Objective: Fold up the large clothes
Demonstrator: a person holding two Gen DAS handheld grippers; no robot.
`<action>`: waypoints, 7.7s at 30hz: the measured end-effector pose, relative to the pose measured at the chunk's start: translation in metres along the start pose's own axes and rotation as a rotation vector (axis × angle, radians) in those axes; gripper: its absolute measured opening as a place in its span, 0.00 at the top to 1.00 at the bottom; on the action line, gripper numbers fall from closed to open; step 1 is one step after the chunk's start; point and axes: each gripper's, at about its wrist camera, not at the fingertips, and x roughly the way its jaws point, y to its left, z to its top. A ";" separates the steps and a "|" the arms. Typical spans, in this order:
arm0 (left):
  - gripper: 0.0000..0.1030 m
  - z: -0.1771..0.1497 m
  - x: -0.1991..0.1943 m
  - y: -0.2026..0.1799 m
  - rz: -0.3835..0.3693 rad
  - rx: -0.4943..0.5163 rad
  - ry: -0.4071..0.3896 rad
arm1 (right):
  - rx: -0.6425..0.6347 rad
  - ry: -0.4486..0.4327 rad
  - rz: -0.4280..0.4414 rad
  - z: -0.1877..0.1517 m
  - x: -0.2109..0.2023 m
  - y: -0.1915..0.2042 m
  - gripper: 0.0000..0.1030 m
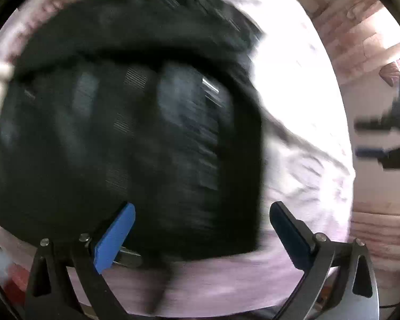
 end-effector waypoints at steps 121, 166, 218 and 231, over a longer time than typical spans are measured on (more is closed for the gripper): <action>0.37 0.091 -0.082 0.403 -0.233 -0.583 -0.344 | -0.431 0.158 0.068 0.051 0.184 0.504 0.24; 0.00 -0.002 -0.027 0.442 0.014 -0.644 -0.202 | -0.345 0.260 0.026 -0.037 0.174 0.379 0.24; 0.74 0.109 -0.080 0.370 -0.337 -0.546 -0.285 | -0.178 0.062 0.214 0.068 0.109 0.303 0.09; 0.99 0.125 0.030 0.287 -0.291 -0.635 -0.261 | -0.365 0.259 0.440 0.156 0.166 0.346 0.09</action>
